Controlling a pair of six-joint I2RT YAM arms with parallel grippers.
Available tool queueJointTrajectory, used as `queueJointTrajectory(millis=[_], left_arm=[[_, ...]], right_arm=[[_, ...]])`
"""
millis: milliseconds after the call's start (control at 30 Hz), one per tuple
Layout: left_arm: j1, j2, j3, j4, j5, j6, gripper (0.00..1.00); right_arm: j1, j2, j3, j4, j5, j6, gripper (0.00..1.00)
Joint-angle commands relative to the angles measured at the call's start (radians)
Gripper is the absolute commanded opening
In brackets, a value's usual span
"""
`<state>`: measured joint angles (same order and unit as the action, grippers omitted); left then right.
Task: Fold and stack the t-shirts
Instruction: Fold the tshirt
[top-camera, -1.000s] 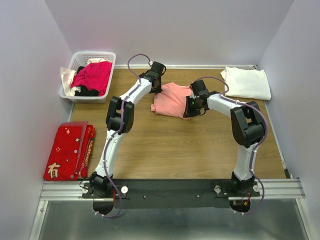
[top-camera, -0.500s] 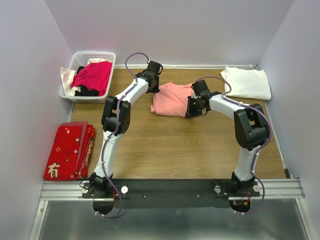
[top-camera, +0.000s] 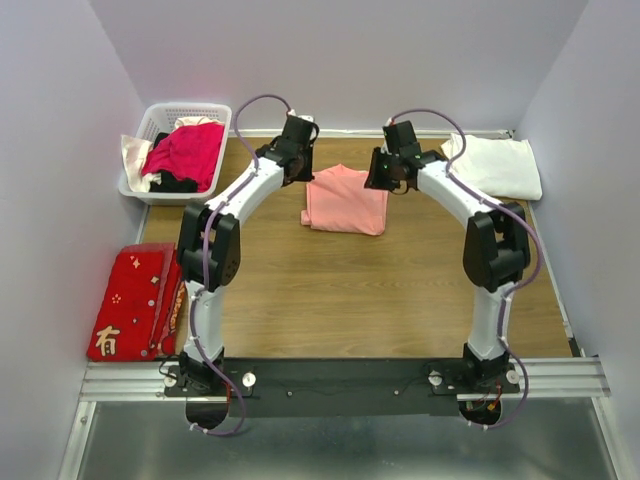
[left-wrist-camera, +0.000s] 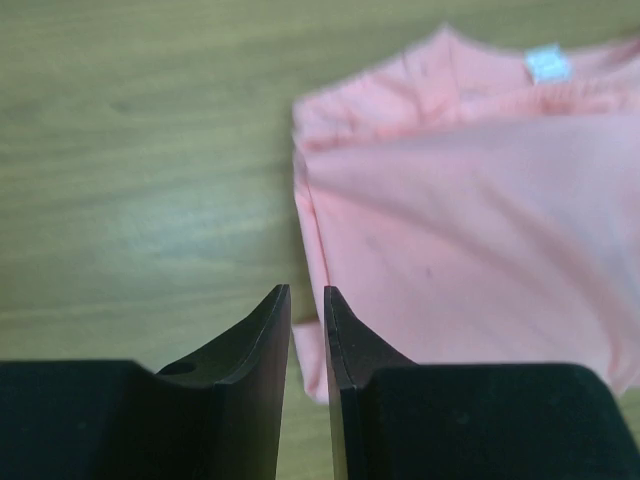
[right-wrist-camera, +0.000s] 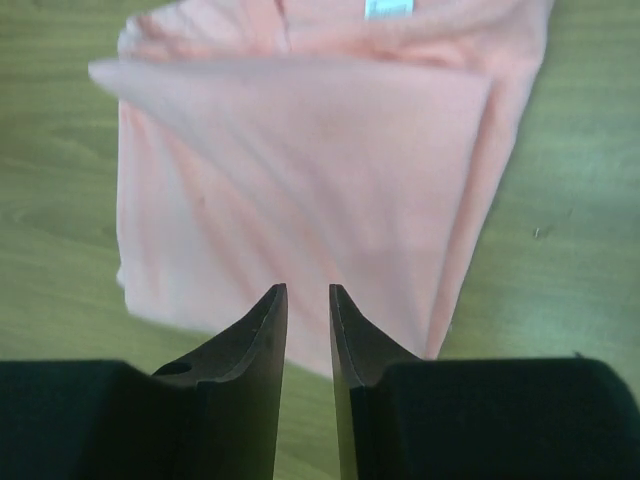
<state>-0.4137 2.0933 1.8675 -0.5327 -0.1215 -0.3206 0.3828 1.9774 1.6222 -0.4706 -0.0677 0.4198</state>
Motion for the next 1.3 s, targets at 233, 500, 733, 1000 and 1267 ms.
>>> queueJointTrajectory(millis=[233,500,733,1000,1267], left_arm=[[-0.108,-0.070,-0.306,0.094,0.069,-0.032,0.29],[-0.114,-0.029,-0.353,0.105,0.045,-0.044,0.29],[-0.120,-0.068,-0.480,0.105,0.008,-0.051,0.29],[-0.128,-0.136,-0.620,0.122,-0.010,-0.044,0.29],[-0.145,-0.151,-0.639,0.135,0.009,-0.043,0.28]], right_arm=[[-0.076,0.317,0.353,-0.088,0.052,-0.038,0.36],[-0.101,0.445,0.444,-0.086,-0.018,-0.046,0.36],[-0.130,0.512,0.485,-0.088,-0.007,-0.021,0.36],[-0.180,0.561,0.533,-0.097,-0.006,-0.003,0.36],[-0.182,0.571,0.547,-0.109,-0.032,-0.010,0.36]])
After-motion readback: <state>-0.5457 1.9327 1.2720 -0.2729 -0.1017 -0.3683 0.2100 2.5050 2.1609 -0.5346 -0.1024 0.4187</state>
